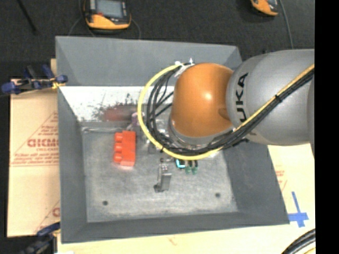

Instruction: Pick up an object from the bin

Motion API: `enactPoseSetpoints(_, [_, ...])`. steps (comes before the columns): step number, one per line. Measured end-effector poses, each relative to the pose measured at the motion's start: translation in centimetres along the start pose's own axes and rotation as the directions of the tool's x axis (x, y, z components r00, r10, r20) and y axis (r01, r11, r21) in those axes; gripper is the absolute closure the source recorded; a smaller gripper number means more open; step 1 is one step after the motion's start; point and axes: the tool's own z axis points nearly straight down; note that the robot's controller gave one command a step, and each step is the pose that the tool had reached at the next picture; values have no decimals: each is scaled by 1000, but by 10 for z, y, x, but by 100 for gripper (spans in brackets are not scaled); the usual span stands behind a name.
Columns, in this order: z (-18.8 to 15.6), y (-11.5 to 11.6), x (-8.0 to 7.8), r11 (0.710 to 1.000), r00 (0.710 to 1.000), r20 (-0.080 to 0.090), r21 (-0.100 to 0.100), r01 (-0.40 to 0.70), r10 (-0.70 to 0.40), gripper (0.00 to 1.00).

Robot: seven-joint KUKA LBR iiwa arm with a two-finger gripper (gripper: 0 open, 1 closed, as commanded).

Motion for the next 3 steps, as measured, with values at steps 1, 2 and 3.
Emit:
enactPoseSetpoints(1, [104, -3, -54, 1000, 1000, 3, 1, 20, -20, 0])
enactPoseSetpoints(2, [119, 65, -83, 1000, 1000, 9, -4, -26, 26, 0])
enactPoseSetpoints(3, [118, 61, -83, 999, 999, 9, -1, -32, 32, 100])
